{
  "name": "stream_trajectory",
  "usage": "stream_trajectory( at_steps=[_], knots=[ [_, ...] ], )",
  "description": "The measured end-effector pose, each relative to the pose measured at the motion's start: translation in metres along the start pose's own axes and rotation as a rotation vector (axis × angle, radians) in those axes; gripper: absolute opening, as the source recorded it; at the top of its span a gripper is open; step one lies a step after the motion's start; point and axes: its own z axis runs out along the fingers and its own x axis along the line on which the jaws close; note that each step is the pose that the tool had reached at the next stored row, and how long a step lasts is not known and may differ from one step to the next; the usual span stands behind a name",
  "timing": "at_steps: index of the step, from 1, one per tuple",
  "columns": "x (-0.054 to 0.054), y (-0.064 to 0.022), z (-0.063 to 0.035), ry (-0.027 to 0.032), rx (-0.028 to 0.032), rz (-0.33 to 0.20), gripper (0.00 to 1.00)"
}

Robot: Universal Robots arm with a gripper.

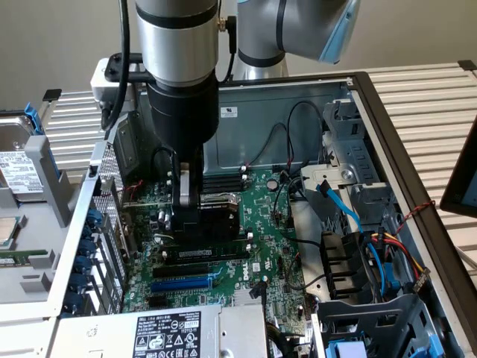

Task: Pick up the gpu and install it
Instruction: 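Insert the gpu into the slot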

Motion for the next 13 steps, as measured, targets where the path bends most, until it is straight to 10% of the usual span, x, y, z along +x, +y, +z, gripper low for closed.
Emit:
stream_trajectory(
  at_steps=[13],
  knots=[
    [0.011, 0.0056, 0.0105, -0.0097, 0.0000, 0.000, 0.27]
  ],
)
